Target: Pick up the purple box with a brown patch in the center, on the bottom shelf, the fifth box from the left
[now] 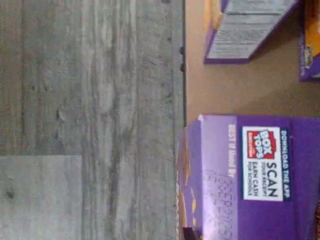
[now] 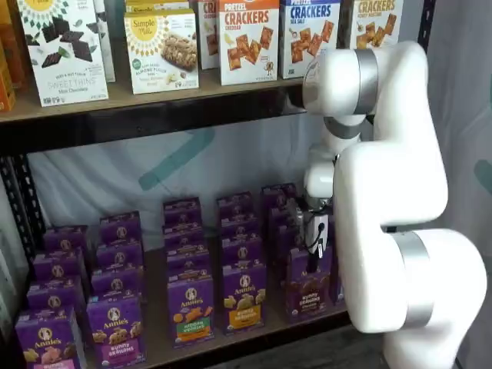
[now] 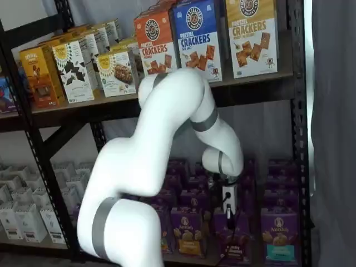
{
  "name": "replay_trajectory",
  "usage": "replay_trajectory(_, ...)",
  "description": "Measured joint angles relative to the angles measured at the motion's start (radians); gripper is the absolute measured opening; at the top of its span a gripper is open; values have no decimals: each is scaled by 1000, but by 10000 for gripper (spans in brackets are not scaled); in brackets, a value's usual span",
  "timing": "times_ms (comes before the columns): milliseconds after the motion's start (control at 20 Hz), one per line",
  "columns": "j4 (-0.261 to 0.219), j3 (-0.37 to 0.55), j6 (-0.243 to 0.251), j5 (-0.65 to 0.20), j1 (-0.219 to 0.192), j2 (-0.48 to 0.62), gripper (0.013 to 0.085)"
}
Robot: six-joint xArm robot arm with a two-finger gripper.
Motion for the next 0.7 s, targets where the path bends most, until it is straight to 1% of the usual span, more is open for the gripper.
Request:
replay_trajectory(200,39,124,-30,-45,8,-80,290)
replay_trajectory(350,69,218,-45,-85,23,-138,290)
replay_trajectory(700,144,456,-61,-199,87,-288,290)
